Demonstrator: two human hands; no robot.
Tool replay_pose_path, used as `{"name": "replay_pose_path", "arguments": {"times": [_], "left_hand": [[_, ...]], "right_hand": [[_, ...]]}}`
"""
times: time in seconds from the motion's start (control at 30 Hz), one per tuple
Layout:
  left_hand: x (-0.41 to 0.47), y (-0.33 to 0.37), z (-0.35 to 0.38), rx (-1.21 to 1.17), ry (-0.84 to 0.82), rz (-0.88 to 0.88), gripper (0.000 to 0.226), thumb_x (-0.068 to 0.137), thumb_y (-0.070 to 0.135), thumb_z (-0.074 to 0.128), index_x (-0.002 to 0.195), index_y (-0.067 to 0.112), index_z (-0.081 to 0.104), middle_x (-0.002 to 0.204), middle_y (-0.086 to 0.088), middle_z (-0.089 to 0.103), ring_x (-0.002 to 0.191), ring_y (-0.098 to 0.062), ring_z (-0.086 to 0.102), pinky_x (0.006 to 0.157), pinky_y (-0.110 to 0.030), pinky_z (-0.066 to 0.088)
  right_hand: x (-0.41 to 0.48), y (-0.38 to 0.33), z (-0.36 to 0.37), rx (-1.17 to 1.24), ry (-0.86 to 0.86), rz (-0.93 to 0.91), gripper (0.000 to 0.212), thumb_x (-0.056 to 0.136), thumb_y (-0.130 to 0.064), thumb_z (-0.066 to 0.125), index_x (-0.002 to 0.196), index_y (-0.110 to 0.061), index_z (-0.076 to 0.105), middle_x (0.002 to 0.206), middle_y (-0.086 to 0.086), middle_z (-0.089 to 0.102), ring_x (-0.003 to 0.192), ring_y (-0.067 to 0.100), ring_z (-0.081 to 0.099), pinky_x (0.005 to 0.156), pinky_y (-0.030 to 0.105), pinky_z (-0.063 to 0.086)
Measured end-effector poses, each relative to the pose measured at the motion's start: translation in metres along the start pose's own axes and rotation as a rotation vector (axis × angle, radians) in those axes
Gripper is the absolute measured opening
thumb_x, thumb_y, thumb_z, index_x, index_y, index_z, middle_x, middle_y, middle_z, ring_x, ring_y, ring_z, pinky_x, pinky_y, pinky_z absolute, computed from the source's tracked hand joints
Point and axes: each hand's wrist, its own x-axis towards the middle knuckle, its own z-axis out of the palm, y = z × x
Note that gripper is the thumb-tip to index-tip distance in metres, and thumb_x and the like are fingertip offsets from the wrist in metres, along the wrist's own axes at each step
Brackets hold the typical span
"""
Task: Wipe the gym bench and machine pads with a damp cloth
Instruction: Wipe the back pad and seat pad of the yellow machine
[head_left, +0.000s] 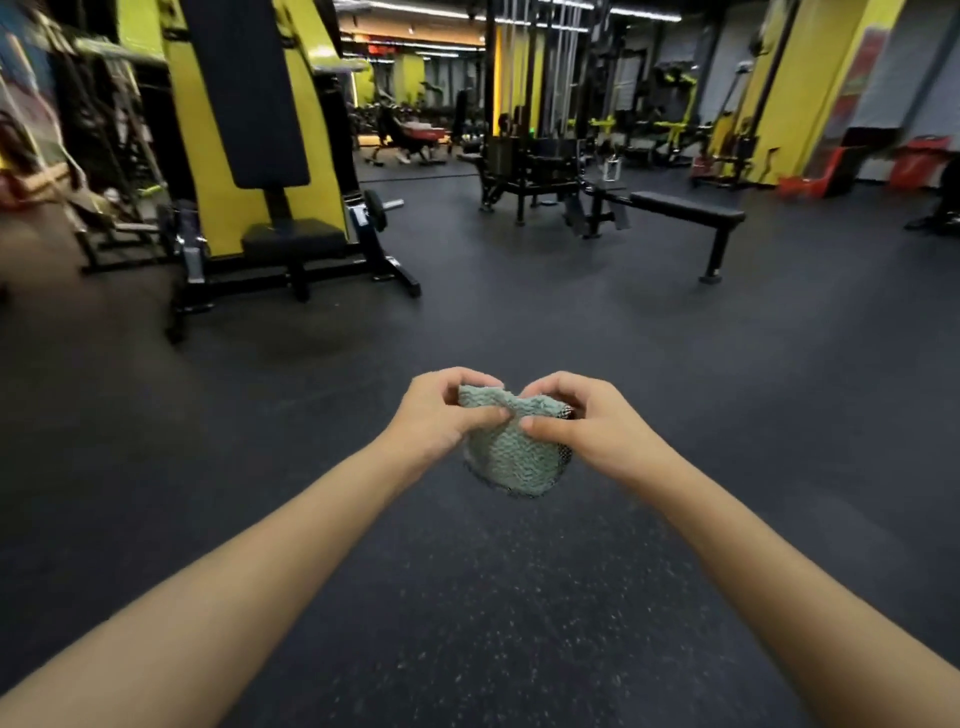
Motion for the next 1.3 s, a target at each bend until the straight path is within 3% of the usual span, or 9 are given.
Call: {"name": "replay_pose_path", "arguments": {"times": [0.13,0.27,0.43,0.67,0.8,0.87,0.93,1.1,1.3], "left_hand": [[0.006,0.079,-0.050,0.126,0.055,0.039,0.016,0.074,0.007,0.084,0.083,0.010,0.072,0.076,0.001,0.070,0.070,-0.007,0.063,0.065,-0.019,0.050],[0.015,0.169,-0.097,0.181,0.106,0.089,0.016,0.074,0.005,0.085,0.081,0.008,0.071,0.075,0.000,0.069,0.069,-0.007,0.061,0.065,-0.019,0.050],[0.020,0.264,-0.154,0.219,0.170,0.133,0.016,0.075,0.004,0.083,0.078,0.013,0.071,0.077,0.000,0.069,0.066,0.001,0.061,0.063,-0.013,0.048],[0.017,0.335,-0.237,0.343,0.221,0.122,0.011,0.079,0.004,0.080,0.081,0.012,0.073,0.078,0.003,0.071,0.073,-0.002,0.063,0.070,-0.017,0.049],[0.025,0.355,-0.295,0.388,0.286,0.110,0.009,0.080,0.009,0.080,0.087,0.010,0.074,0.079,0.002,0.072,0.074,-0.007,0.062,0.064,-0.014,0.046],[0.032,0.359,-0.327,0.395,0.304,0.116,0.010,0.080,0.010,0.080,0.088,0.010,0.076,0.084,-0.002,0.075,0.079,-0.009,0.066,0.072,-0.018,0.051],[0.039,0.363,-0.360,0.423,0.299,0.128,0.009,0.079,0.011,0.081,0.087,0.014,0.076,0.086,0.001,0.076,0.081,-0.006,0.068,0.078,-0.021,0.053],[0.062,0.371,-0.447,0.443,0.283,0.154,0.009,0.080,0.013,0.080,0.087,0.016,0.076,0.083,0.007,0.077,0.078,0.001,0.069,0.071,-0.011,0.050],[0.105,0.366,-0.537,0.415,0.321,0.146,0.009,0.079,0.012,0.081,0.086,0.016,0.077,0.086,0.004,0.077,0.083,-0.008,0.069,0.076,-0.020,0.053]], "right_hand": [[0.037,-0.079,-0.024,-0.166,-0.001,-0.043,0.018,0.081,-0.021,0.079,0.077,-0.027,0.062,0.072,-0.008,0.061,0.066,0.007,0.053,0.066,0.028,0.042],[0.075,-0.166,-0.054,-0.227,-0.029,-0.097,0.022,0.077,-0.033,0.082,0.072,-0.024,0.062,0.081,-0.002,0.063,0.071,0.007,0.053,0.064,0.024,0.039],[0.122,-0.260,-0.082,-0.128,-0.135,-0.161,0.017,0.078,-0.023,0.082,0.077,-0.019,0.066,0.076,0.003,0.073,0.075,0.014,0.064,0.081,0.044,0.053],[0.186,-0.356,-0.067,-0.134,-0.255,-0.234,0.021,0.078,-0.009,0.081,0.077,-0.019,0.063,0.074,-0.001,0.072,0.075,0.013,0.063,0.082,0.036,0.047],[0.228,-0.401,-0.039,-0.150,-0.299,-0.302,0.014,0.078,-0.011,0.081,0.082,-0.019,0.070,0.084,0.003,0.076,0.084,0.019,0.069,0.094,0.044,0.050],[0.248,-0.421,-0.021,-0.163,-0.318,-0.345,0.014,0.079,-0.013,0.080,0.084,-0.024,0.073,0.088,0.004,0.077,0.092,0.027,0.070,0.094,0.048,0.051],[0.269,-0.440,-0.003,-0.181,-0.337,-0.380,0.016,0.080,-0.014,0.079,0.083,-0.029,0.074,0.088,0.003,0.076,0.088,0.024,0.070,0.092,0.043,0.051],[0.327,-0.488,0.043,-0.129,-0.388,-0.384,0.012,0.083,-0.011,0.077,0.084,-0.023,0.074,0.077,-0.009,0.074,0.072,0.000,0.066,0.069,0.013,0.047],[0.402,-0.517,0.104,-0.031,-0.380,-0.364,0.008,0.083,-0.008,0.076,0.088,-0.014,0.075,0.080,-0.001,0.075,0.071,0.000,0.067,0.066,0.010,0.048]]}}
